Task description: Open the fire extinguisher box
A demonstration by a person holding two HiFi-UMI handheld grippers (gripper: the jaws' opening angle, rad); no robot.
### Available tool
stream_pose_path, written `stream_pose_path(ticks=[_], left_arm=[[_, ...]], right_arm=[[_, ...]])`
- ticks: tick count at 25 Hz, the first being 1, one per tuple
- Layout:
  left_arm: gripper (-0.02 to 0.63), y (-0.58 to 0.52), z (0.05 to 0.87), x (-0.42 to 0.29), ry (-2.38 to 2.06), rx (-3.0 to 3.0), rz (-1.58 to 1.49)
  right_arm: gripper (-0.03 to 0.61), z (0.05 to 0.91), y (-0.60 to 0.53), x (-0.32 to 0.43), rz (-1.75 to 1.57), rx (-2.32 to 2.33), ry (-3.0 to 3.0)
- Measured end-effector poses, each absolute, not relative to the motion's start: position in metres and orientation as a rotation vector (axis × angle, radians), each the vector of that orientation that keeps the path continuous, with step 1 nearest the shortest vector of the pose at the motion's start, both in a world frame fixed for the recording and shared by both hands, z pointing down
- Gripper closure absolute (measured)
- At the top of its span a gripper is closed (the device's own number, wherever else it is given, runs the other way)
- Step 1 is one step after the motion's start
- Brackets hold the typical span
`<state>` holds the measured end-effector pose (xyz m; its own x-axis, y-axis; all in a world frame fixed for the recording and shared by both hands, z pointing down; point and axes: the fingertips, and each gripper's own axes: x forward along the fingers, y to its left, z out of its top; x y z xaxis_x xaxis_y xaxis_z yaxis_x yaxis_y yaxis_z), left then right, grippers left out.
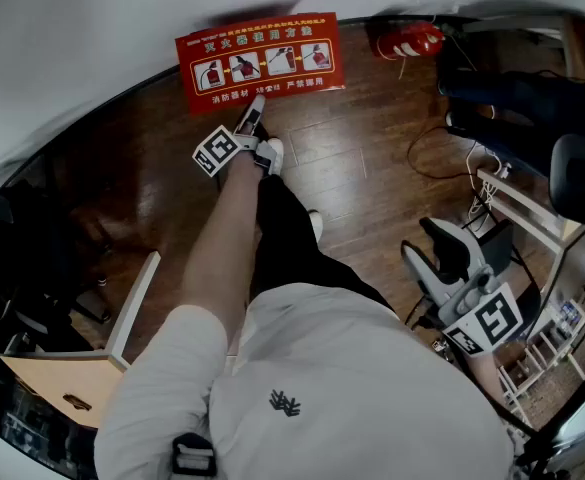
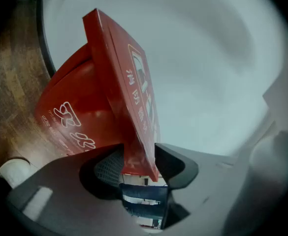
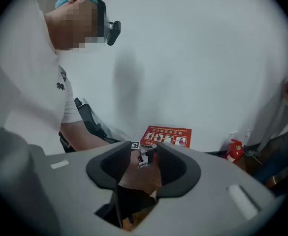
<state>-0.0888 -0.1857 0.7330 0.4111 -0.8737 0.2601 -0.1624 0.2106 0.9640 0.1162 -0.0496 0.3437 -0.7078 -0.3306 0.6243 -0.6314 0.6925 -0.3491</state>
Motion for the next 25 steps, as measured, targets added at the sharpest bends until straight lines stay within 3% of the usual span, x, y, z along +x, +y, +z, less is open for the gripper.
stream_pose_path(ticks=[7,12,25], left_arm=[[0.442,-0.203,0.734,-0.096,-1.006,1.266,-0.739],[0.503,-0.200,0.723,-0.095,-0.971,1.254,-0.728],[0.526,-0.256,0.582,-0.115,-0.836,1.356,-0.814]], right_arm=[[0.430,0.352,-0.062,0.111,0.763,0.763,-2.365],[0.430,0.350,-0.072,0.105,0.772,0.781,-2.372],[0.431,0.327,-0.096,0.103,0.735,0.900,-2.466]])
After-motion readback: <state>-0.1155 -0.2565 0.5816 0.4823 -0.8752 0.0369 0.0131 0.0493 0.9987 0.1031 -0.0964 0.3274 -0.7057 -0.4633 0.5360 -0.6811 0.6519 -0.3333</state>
